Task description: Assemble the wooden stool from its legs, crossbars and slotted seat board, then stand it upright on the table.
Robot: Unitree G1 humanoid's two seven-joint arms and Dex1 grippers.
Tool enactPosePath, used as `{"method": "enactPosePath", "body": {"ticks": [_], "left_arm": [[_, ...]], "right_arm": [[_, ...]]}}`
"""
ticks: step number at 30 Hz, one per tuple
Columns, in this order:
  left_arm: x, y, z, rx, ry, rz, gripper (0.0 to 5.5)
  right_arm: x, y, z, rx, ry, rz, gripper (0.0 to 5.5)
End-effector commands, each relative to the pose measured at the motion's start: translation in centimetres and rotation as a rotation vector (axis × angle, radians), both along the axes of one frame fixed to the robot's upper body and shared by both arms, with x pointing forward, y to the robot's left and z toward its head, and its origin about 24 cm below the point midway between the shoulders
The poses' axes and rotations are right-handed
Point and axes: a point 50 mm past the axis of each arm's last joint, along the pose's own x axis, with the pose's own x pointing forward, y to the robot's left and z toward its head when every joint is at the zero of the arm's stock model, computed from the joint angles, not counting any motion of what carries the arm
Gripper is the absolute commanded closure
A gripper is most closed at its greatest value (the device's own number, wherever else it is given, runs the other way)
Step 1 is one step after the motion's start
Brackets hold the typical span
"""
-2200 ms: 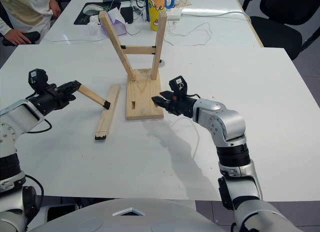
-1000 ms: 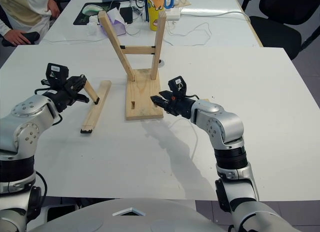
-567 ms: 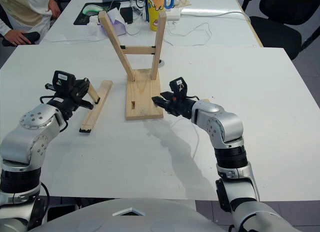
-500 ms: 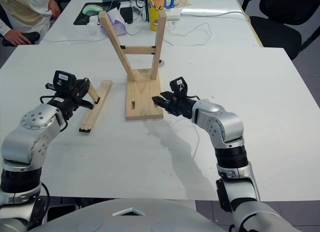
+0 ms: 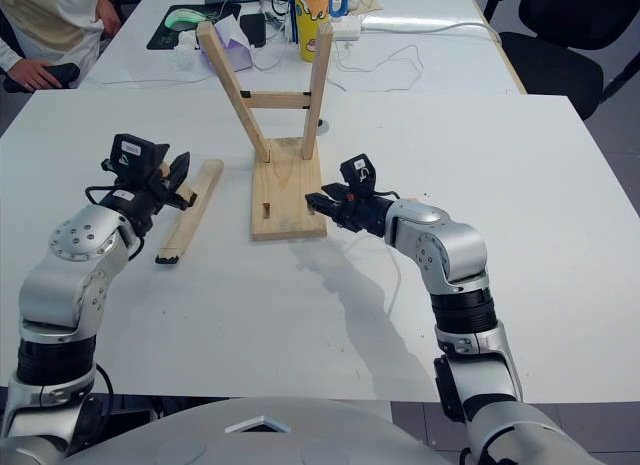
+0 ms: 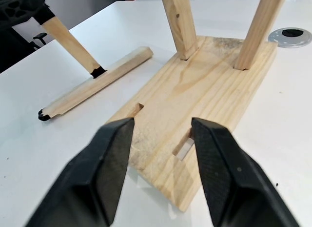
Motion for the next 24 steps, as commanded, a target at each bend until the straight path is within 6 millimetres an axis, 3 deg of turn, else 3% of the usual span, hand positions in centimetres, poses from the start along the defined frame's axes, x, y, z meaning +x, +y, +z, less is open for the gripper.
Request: {"method": "enactPosePath", "body": {"ticks": [1, 9, 14, 20, 24], "left_arm": [[0.4, 0.2, 1.1, 0.007, -0.048, 0.011, 3.86], [0.6, 0.3, 1.9, -0.007, -0.081, 0.011, 3.86], [2.4, 0.5, 4.5, -0.140, -0.159, 0.003, 3.86], [5.6, 1.2, 8.8, -0.277, -0.257, -0.003, 4.74], [6.6, 2.4, 9.1, -0.300, -0.255, 0.027, 5.37]], "right_arm": [[0.4, -0.1, 0.6, -0.015, -0.025, 0.001, 3.33], [0.2, 0.0, 0.6, -0.010, -0.024, -0.003, 3.33], [0.1, 0.1, 0.5, -0.007, -0.019, 0.000, 3.33], [0.3, 0.4, 0.7, -0.006, -0.023, 0.009, 3.33], [0.3, 0.4, 0.7, -0.005, -0.022, 0.009, 3.33]]}}
